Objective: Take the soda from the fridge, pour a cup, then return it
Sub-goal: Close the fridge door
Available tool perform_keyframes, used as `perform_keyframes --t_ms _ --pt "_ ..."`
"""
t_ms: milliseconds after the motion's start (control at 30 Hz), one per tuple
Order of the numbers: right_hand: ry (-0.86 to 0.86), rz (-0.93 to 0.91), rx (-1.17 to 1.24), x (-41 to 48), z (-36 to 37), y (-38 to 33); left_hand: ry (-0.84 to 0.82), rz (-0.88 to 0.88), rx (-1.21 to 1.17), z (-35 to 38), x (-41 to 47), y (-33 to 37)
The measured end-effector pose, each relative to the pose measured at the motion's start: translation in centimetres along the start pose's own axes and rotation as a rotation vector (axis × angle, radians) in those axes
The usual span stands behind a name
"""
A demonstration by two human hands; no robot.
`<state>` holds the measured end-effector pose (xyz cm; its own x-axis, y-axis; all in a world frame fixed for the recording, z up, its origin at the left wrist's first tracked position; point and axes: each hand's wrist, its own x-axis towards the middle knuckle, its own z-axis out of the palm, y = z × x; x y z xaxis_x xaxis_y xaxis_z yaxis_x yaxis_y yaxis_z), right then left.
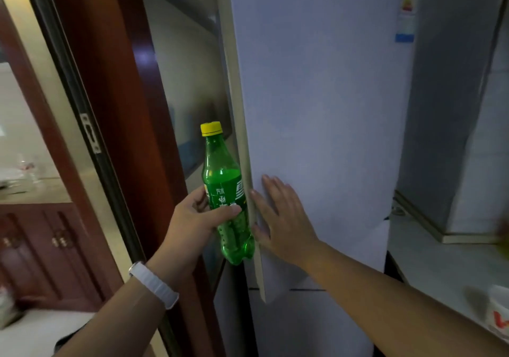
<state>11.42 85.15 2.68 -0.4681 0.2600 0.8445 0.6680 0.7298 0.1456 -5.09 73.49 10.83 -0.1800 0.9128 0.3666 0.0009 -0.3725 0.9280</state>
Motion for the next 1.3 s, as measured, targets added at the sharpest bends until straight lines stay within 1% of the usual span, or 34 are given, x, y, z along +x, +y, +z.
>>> perform_keyframes --t_ms 133,300,533,733,967,1167,1300 --pt "-0.004 -0.074 0.041 1.7 3.1 1.8 0.053 0.023 0.033 0.0 3.0 -0.4" --pt "-0.013 -0.110 0.032 2.9 6.6 5.1 0.110 0.019 0.042 -0.3 6.0 -1.8" --pt "-0.115 -0.081 -0.121 4.8 10.5 10.3 0.181 -0.018 0.088 0.0 9.7 -3.8" --pt "-0.153 -0.071 -0.162 5.1 13.5 13.8 0.220 -0.044 0.075 1.1 12.6 -5.6" --pt "-0.164 -0.125 -0.207 5.7 15.7 16.1 0.241 -0.073 0.048 2.2 15.5 -7.7" --pt "-0.219 -0.103 -0.261 6.3 17.3 16.6 0.213 -0.105 0.020 2.1 17.3 -9.3" --pt "-0.323 -0.077 -0.281 7.0 17.9 17.4 0.183 -0.118 -0.038 2.0 18.4 -9.7"
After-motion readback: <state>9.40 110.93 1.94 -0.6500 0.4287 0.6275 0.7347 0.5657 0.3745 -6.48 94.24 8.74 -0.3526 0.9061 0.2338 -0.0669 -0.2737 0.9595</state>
